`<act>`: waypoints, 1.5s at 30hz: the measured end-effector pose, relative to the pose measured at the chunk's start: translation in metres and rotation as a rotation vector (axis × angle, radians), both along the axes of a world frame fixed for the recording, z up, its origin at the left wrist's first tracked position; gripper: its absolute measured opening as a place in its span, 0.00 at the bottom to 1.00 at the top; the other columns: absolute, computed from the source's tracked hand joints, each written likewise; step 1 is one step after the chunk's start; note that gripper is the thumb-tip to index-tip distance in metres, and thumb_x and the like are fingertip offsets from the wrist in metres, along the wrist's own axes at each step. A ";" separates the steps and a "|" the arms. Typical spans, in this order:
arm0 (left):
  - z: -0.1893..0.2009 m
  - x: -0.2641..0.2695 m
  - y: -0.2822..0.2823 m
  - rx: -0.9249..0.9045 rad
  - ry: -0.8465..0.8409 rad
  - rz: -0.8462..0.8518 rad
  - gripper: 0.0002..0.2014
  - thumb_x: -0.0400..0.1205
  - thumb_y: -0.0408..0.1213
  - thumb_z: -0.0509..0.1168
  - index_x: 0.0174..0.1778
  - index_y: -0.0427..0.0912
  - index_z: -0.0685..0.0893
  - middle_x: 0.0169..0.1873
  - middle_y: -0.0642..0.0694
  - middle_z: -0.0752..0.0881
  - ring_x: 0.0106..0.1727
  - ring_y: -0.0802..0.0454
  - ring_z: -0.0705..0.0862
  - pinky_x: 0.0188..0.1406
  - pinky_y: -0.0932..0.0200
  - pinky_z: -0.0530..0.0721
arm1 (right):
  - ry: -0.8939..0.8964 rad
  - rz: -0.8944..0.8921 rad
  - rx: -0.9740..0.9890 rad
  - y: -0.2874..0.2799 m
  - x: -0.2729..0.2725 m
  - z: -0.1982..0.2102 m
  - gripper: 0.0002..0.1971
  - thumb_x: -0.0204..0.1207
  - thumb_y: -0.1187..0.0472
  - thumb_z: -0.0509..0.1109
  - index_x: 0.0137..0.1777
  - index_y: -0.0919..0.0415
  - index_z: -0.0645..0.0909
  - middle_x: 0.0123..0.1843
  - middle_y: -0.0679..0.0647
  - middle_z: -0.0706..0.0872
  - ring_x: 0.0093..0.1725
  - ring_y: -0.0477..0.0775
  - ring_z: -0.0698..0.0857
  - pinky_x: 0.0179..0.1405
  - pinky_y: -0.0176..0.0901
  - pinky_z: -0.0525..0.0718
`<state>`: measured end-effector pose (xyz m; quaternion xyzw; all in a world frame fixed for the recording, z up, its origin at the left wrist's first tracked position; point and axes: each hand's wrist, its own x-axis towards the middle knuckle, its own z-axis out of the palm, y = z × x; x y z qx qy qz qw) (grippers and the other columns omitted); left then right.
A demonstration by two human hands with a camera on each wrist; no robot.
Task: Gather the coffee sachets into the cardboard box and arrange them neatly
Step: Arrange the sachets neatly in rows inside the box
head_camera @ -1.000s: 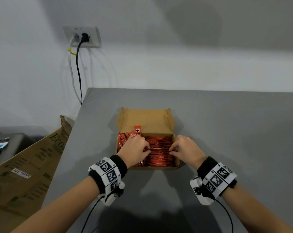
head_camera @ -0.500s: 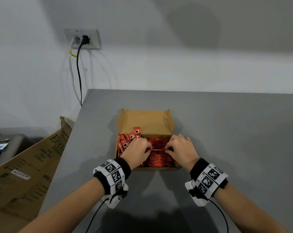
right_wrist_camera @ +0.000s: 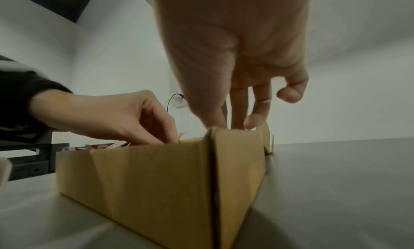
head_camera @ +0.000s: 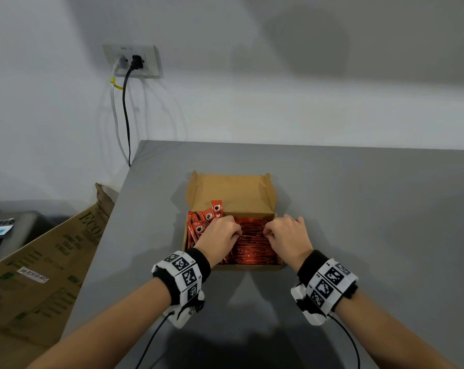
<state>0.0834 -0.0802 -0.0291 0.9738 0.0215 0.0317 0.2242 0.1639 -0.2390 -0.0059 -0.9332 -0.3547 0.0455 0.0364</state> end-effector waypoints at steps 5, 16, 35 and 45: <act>0.004 0.000 -0.001 -0.020 -0.070 0.013 0.10 0.82 0.36 0.63 0.54 0.40 0.87 0.52 0.45 0.85 0.51 0.51 0.82 0.60 0.56 0.77 | -0.028 0.007 0.089 -0.001 0.003 -0.002 0.12 0.80 0.61 0.60 0.55 0.53 0.85 0.55 0.48 0.86 0.57 0.55 0.77 0.48 0.48 0.63; 0.007 0.001 0.001 0.066 -0.014 0.024 0.12 0.85 0.38 0.58 0.57 0.44 0.86 0.55 0.49 0.85 0.59 0.51 0.78 0.68 0.56 0.67 | -0.013 0.013 0.002 -0.001 0.006 -0.003 0.14 0.82 0.61 0.58 0.58 0.49 0.84 0.59 0.46 0.85 0.60 0.53 0.75 0.48 0.47 0.61; 0.027 -0.027 0.060 -0.206 0.066 0.427 0.14 0.81 0.25 0.57 0.62 0.31 0.79 0.51 0.36 0.85 0.51 0.44 0.84 0.52 0.61 0.82 | 0.255 0.179 -0.048 0.101 -0.036 0.008 0.48 0.61 0.32 0.73 0.70 0.66 0.65 0.67 0.60 0.76 0.67 0.62 0.72 0.68 0.57 0.72; 0.036 -0.027 0.060 -0.327 -0.102 0.476 0.12 0.83 0.29 0.59 0.61 0.34 0.81 0.56 0.39 0.85 0.52 0.50 0.83 0.50 0.67 0.77 | 0.342 0.208 0.096 0.105 -0.040 0.005 0.36 0.71 0.52 0.75 0.71 0.64 0.58 0.59 0.64 0.83 0.56 0.67 0.83 0.54 0.56 0.82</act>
